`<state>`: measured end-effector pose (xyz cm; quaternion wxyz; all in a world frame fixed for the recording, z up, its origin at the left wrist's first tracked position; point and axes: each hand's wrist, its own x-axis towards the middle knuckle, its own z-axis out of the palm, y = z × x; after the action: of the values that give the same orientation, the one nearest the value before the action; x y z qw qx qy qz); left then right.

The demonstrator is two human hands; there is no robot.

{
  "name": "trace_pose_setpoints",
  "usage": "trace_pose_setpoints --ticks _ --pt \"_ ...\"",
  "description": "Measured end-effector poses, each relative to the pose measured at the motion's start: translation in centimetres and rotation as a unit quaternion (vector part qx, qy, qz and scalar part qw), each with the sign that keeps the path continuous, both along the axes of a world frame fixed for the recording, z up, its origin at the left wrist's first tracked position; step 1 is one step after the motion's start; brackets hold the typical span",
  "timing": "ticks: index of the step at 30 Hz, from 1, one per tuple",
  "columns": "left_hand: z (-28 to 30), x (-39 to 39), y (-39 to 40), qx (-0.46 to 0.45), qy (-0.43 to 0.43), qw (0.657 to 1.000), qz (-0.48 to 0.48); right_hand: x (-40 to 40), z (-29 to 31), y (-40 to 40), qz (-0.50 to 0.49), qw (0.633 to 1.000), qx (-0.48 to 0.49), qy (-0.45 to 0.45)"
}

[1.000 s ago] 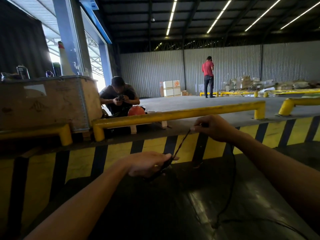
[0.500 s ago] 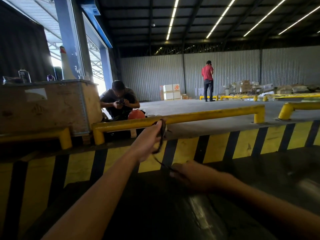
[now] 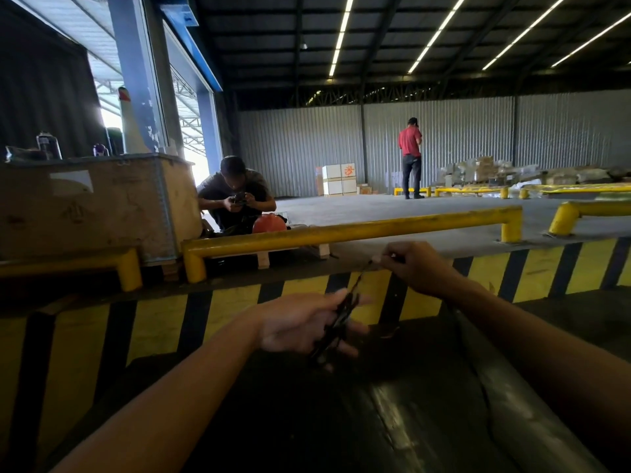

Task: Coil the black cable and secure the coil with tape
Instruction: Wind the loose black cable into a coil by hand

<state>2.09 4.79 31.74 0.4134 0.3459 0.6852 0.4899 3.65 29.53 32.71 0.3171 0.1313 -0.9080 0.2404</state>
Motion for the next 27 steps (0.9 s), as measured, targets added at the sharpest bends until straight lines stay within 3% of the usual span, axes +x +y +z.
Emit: trace_pose_setpoints --ticks 2,4,6,8,11,14,18,19,21,24,27 --pt "1.2 0.4 0.4 0.137 -0.084 0.987 -0.033 0.3 -2.2 -2.0 0.031 0.999 -0.04 -0.003" --pt "2.7 0.1 0.9 0.262 -0.104 0.959 -0.005 0.9 -5.0 -4.8 0.073 0.997 -0.011 -0.037" --pt "4.2 -0.5 1.1 0.343 -0.086 0.933 0.064 1.5 -6.5 -7.7 0.111 0.989 0.013 -0.093" --pt "4.9 -1.6 1.0 0.36 -0.028 0.92 0.149 2.1 -6.3 -9.0 0.138 0.981 0.048 -0.131" --pt "4.5 -3.7 -0.8 0.311 0.065 0.915 0.25 2.9 -4.0 -8.4 0.16 0.963 0.132 -0.17" --pt "2.6 -5.4 -3.2 0.177 0.167 0.921 0.303 3.4 -1.2 -6.1 0.133 0.963 0.184 -0.143" --pt "0.6 -4.1 -3.4 -0.123 0.29 0.929 0.195 3.1 3.0 -3.3 0.091 0.982 0.151 -0.064" --pt "0.7 -3.5 -3.2 -0.162 0.28 0.932 0.165 2.8 3.7 -2.8 0.078 0.988 0.126 -0.044" --pt "1.3 -2.4 -2.8 -0.149 0.203 0.961 0.114 2.2 4.5 -2.0 0.05 0.996 0.075 0.0" --pt "2.8 -0.5 -2.3 -0.034 0.068 0.997 0.03 0.9 3.6 -2.1 0.019 0.999 0.017 0.038" --pt "4.9 0.8 -1.7 0.122 -0.037 0.991 -0.034 0.2 0.3 -4.4 0.051 0.999 -0.005 -0.016"
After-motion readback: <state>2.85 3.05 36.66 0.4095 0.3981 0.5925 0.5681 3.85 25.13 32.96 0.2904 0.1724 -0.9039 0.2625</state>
